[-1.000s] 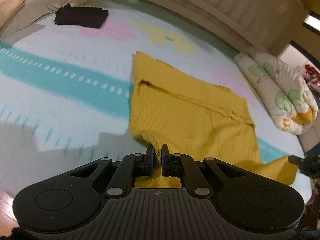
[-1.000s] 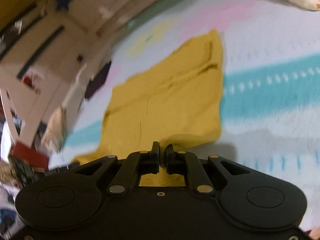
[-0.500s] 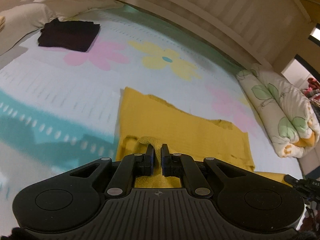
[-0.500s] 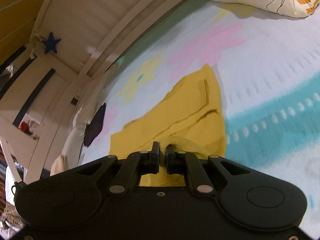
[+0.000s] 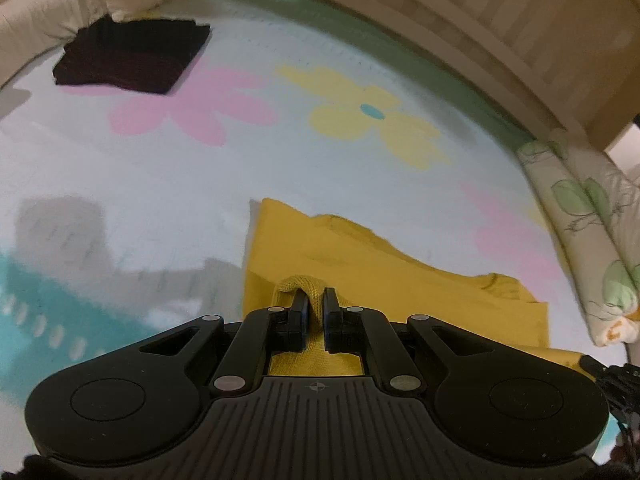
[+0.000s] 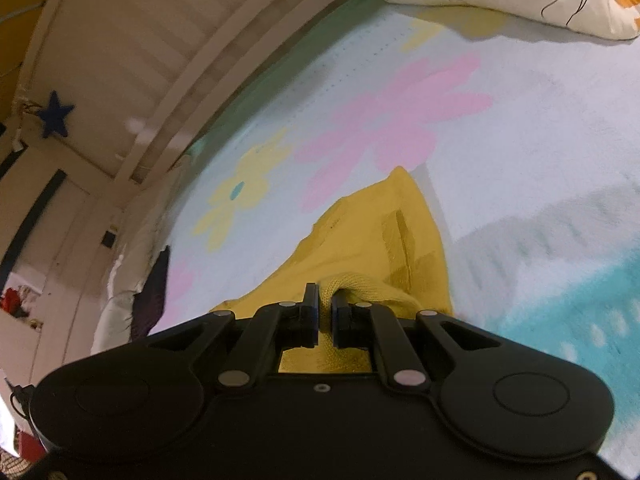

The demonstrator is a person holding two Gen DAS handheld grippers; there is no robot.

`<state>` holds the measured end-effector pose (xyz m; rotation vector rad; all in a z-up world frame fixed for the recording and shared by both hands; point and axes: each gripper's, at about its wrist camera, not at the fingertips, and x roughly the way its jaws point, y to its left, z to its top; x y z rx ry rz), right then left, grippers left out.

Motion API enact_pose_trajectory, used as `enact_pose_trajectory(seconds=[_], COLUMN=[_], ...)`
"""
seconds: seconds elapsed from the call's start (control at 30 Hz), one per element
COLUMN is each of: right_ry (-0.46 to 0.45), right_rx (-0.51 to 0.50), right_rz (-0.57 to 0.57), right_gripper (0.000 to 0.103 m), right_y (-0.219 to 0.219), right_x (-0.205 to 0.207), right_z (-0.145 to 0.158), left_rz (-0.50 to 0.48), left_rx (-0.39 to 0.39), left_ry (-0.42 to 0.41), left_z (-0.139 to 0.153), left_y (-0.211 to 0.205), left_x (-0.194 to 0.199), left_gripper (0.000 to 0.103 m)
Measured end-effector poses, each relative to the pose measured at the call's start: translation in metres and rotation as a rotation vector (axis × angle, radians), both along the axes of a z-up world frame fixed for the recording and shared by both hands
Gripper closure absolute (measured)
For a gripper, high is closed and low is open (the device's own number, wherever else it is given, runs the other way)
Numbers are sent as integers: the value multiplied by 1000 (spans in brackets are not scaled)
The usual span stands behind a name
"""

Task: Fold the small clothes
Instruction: 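Lift the held hem with both tools, fold it over the sweater body, open, then close both tools on the folded edge of the yellow sweater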

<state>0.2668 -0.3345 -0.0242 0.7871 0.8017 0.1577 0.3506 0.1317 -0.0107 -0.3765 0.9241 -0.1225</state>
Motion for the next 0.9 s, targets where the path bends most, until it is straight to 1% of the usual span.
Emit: enact_pose_trajectory(seconds=[0.13,0.33,0.4,0.43,0.47,0.5,0.53,0.57,0.63,0.67,0.7,0.73,0.77,0.83,0.9], right_ry=[29,62,71,75,75,75,70,64,47,32,17,-4,-19,-28,-13], right_rx=[-20,-55,-68,-72,-75,-81,-87,-92,-99,-100,-99,-94,-84,-73,-78], right_rz=[-14,-32,-35,-39,-44,-50,-53,-54,-60,-62,-66,-67,-59,-31,7], right_gripper=[88,88,87,87,83,82,82,81,80,77,72,55,44,42,42], right_y=[1,0,1,1,0,0,-1,-2,-3,-4,-6,-8,-10,-12,-12], right_x=[17,30,32,33,34,33,33,32,29,27,25,22,19,16,13], right_z=[-13,-27,-30,-31,-32,-33,-33,-32,-28,-25,-21,-16,-12,-6,-2], left_rz=[-7,-12,-17,-21,-27,-33,-34,-29,-34,-49,-62,-74,-87,-115,-151], left_rx=[18,-11,-23,-40,-59,-80,-92,-87,-40,-19,-7,0,0,-4,-8], left_ry=[24,42,28,19,14,12,10,-2,-45,-60,-69,-74,-73,-51,-18], left_z=[-18,-34,-35,-35,-36,-35,-34,-31,-22,-17,-13,-10,-7,-6,-10], left_y=[1,7,10,13,14,16,18,20,20,20,21,21,22,22,19], left_x=[19,33,35,36,38,39,39,37,31,27,23,19,14,6,-1], left_gripper=[96,93,93,93,92,87,78,75,72,70,64,60,59,58,58])
